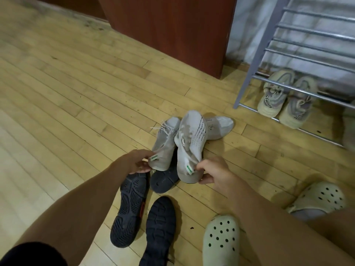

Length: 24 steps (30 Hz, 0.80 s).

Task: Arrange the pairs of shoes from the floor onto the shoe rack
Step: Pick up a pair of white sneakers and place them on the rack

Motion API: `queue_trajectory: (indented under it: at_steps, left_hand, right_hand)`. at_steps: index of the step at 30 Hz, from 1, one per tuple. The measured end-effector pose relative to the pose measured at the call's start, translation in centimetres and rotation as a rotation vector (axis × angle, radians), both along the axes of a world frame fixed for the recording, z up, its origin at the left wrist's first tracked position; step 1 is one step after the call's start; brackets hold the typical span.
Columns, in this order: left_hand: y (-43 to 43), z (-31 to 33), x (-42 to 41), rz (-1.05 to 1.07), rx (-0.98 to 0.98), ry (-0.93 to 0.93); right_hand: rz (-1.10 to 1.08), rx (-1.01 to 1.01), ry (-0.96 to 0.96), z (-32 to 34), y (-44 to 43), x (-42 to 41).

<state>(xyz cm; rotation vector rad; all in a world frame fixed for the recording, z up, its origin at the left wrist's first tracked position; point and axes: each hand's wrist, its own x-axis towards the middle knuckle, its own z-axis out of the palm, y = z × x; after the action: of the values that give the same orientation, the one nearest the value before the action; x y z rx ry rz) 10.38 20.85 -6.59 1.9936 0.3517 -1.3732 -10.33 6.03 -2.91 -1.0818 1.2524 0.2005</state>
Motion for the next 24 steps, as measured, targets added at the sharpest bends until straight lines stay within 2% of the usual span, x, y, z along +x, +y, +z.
queue_trajectory:
  at_steps: [5,8,12,15,24]
  left_hand:
    - [1.5,2.2,-2.5,0.007,-0.058,0.059]
    - [3.2,4.4,-4.0,0.136,-0.134,0.078]
    - [4.2,8.2,-5.2,0.217,-0.229,-0.063]
    - [3.0,10.7,-5.7,0.168,-0.326,-0.159]
    - [-6.9,14.3,-11.3,-0.064,-0.482,-0.078]
  right_hand:
    - [0.026,-0.08,0.066,3.9,0.4,-1.3]
    - [0.035,-0.116,0.07,6.2,0.3,-2.2]
    - [0.036,-0.197,0.08,8.5,-0.1,-3.4]
    - [-0.016,-0.226,0.049,10.5,-0.6,-4.7]
    - [-0.267,-0.274,-0.049,15.3,-5.0,-10.9]
